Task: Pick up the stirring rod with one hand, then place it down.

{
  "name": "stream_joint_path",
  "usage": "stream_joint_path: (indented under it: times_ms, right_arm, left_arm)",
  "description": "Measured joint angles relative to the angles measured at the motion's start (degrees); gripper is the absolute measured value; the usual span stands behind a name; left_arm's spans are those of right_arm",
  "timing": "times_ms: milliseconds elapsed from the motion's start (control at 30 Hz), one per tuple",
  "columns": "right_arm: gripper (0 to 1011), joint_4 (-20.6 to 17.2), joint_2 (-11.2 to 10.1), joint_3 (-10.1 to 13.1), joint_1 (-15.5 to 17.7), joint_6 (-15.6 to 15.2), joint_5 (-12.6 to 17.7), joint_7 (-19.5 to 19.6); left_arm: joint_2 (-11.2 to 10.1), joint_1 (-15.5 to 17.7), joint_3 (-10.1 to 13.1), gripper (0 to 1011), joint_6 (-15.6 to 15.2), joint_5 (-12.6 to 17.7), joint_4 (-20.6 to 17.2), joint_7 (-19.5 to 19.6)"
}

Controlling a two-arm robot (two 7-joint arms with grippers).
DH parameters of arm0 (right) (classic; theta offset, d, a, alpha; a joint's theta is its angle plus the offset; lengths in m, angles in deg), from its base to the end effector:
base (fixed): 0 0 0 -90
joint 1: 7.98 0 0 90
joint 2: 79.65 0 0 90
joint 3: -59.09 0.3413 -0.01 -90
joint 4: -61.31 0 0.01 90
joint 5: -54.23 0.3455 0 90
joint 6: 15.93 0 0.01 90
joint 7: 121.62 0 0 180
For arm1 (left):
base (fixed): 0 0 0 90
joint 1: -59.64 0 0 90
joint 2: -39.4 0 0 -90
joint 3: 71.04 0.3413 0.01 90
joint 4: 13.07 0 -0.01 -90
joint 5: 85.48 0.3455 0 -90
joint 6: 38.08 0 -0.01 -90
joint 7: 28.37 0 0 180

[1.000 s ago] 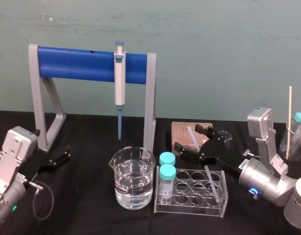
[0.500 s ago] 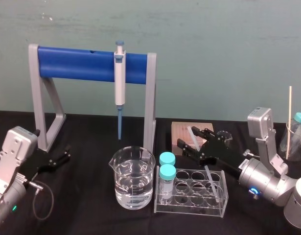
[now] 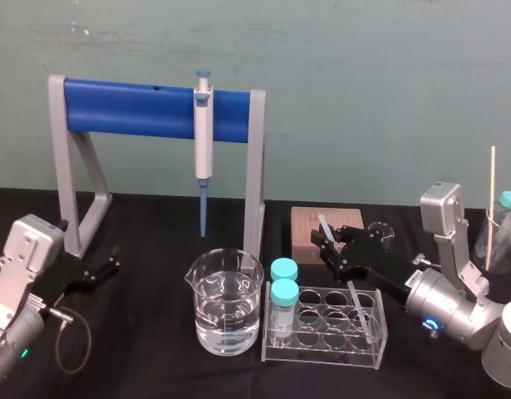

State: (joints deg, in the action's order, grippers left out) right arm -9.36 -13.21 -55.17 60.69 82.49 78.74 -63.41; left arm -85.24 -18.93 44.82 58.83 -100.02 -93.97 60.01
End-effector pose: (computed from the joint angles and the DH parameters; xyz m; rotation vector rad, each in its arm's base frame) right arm 0.4672 -0.0582 -0.3374 -0.0523 -0.0785 -0.7776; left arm 0.4011 0.1021 -0.3507 0.3044 -0.2851 1.2479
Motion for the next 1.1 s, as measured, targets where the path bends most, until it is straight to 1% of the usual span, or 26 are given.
stream_joint_path:
  times_ms: [33,67,100,167,833,900,967,1100]
  right_arm:
    - [170,0.0,0.0,0.0,0.0,0.01,0.0,0.0]
    - [170,0.0,0.0,0.0,0.0,0.01,0.0,0.0]
    - [114,0.0,0.0,0.0,0.0,0.01,0.0,0.0]
    - [70,0.0,0.0,0.0,0.0,0.03,0.0,0.0]
    - [66,0.0,0.0,0.0,0.0,0.03,-0.01,0.0]
    - [66,-0.07,0.08,0.14,0.05,0.2,-0.37,0.14]
    - [66,-0.47,0.19,0.41,0.23,0.97,-1.63,1.11]
    - [66,-1.15,0.46,1.14,0.57,2.14,-3.04,2.26]
  left_arm:
    - [0.0,0.0,0.0,1000,0.0,0.0,0.0,0.0]
    - [0.0,0.0,0.0,1000,0.0,0.0,0.0,0.0]
    - [0.0,0.0,0.0,1000,0.0,0.0,0.0,0.0]
    - [0.0,0.0,0.0,1001,0.0,0.0,0.0,0.0]
    - [0.0,0.0,0.0,1000,0.0,0.0,0.0,0.0]
    - [0.0,0.0,0.0,1000,0.0,0.0,0.0,0.0]
    - [0.0,0.0,0.0,1000,0.0,0.0,0.0,0.0]
    - [0.0,0.0,0.0,1000,0.0,0.0,0.0,0.0]
